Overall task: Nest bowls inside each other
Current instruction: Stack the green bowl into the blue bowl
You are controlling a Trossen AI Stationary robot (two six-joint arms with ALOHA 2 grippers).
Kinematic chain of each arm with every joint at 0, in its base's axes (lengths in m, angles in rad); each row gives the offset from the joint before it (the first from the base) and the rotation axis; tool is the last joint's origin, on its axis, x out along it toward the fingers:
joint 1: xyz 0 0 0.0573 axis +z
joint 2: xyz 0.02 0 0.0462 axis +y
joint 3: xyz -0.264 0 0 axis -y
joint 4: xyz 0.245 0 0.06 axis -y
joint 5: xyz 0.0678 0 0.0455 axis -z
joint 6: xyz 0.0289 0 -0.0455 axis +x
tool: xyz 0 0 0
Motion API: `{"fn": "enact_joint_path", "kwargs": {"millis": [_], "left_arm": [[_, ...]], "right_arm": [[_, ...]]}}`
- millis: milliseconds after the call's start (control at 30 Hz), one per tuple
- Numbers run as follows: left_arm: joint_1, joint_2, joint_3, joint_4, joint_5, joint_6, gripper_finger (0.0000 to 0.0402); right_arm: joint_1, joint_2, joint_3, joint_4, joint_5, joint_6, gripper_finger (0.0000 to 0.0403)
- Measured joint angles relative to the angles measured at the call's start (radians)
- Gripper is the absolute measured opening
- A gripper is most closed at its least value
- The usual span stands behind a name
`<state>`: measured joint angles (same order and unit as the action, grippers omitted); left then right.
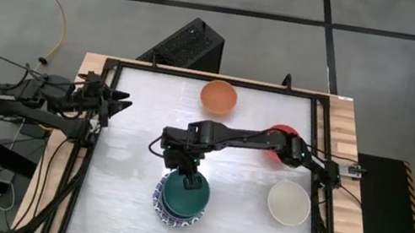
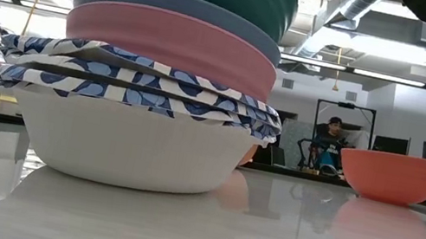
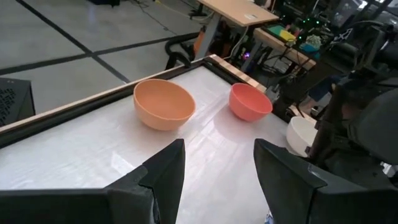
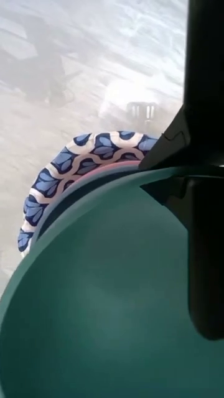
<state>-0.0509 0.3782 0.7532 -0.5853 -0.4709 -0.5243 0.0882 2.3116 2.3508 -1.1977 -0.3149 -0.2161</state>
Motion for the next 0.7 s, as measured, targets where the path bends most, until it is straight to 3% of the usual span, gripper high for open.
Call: {"fn": "enact_joint_path", "kwargs": {"millis": [433,700], "left_arm": [[0.000,0.000,0.000,0.000,0.001,-0.002,0.0180],[0.000,0.000,0.000,0.000,0.002,-0.003,0.0180]], "right_arm": [[0.001,0.000,0.000,-0.025,-0.017,0.005,0.0079],[0.001,0.000,0.000,-0.025,-0.053,0.005,0.0141]]}}
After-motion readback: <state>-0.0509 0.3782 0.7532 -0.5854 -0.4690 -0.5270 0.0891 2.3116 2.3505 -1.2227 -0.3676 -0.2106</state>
